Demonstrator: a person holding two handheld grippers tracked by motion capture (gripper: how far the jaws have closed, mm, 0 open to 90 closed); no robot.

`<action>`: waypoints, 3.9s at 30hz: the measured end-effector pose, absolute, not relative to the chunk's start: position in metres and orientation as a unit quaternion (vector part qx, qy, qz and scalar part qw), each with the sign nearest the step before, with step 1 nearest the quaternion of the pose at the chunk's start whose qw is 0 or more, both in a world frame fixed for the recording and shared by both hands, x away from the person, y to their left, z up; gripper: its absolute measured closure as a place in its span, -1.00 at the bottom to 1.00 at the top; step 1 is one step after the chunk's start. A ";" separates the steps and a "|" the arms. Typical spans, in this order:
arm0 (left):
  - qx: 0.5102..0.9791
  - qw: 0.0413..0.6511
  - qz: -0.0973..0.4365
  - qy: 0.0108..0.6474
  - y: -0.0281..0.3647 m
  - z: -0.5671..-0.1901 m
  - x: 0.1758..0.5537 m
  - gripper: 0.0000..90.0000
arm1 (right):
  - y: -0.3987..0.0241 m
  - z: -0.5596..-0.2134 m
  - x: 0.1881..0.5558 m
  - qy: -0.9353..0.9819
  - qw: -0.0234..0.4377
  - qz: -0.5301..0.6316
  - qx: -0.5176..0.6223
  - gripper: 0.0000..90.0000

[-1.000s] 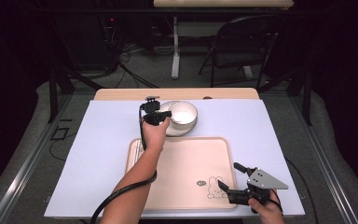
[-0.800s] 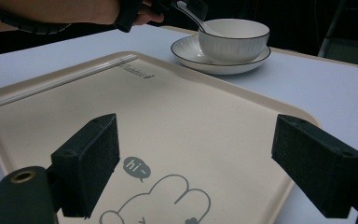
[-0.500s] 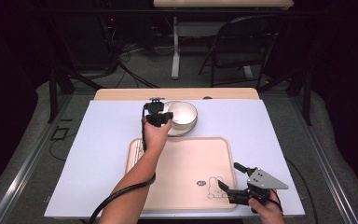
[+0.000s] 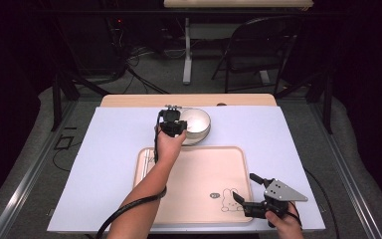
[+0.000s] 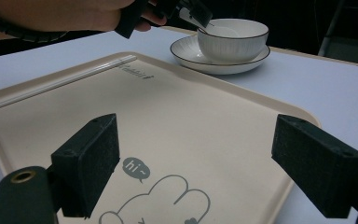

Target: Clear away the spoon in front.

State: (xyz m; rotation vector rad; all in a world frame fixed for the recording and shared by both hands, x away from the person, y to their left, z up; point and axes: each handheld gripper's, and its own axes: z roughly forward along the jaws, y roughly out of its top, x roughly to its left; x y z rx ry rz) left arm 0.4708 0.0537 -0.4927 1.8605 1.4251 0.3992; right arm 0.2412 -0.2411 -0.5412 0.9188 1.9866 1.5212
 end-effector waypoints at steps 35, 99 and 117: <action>0.765 0.321 0.130 0.543 0.036 -0.496 0.489 0.88 | -0.242 -0.541 0.241 0.724 0.235 0.556 0.335 -0.68; 0.736 0.425 0.135 0.510 0.139 -0.421 0.396 0.88 | -0.245 -0.542 0.241 0.722 0.242 0.550 0.344 -0.68; 0.735 0.426 0.129 0.512 0.181 -0.427 0.338 0.88 | -0.243 -0.543 0.241 0.722 0.241 0.548 0.347 -0.68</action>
